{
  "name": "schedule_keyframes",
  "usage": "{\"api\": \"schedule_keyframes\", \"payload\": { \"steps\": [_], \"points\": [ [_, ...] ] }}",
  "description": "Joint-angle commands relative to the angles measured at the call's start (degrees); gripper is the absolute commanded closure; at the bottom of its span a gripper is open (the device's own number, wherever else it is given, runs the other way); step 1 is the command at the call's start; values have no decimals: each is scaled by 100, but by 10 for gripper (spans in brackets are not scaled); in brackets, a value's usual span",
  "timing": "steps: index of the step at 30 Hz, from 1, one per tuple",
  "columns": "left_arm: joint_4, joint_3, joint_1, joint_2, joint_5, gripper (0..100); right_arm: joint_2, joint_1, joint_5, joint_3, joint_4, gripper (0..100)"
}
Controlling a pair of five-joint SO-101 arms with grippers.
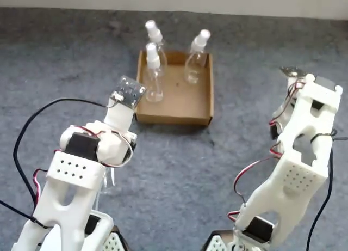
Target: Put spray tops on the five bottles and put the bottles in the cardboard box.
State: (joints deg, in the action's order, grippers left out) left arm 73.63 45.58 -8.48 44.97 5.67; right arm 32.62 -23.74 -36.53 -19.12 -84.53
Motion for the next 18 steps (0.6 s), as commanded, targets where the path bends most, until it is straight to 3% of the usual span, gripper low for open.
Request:
{"api": "schedule_keyframes", "payload": {
  "steps": [1,5,10,15,18],
  "points": [
    [18,-4,-84,92,-44,996,-136,66,53,-356,-198,997],
    [26,-198,-31,101,-53,996,-435,312,369,-848,-664,995],
    [35,-910,567,101,-70,996,-1429,936,835,-1112,-1042,995],
    [35,-1938,1314,110,-176,996,-2949,2105,1468,-910,-1095,995],
    [26,-2615,1754,110,-862,996,-4031,3064,1705,-127,-901,995]
  ]
}}
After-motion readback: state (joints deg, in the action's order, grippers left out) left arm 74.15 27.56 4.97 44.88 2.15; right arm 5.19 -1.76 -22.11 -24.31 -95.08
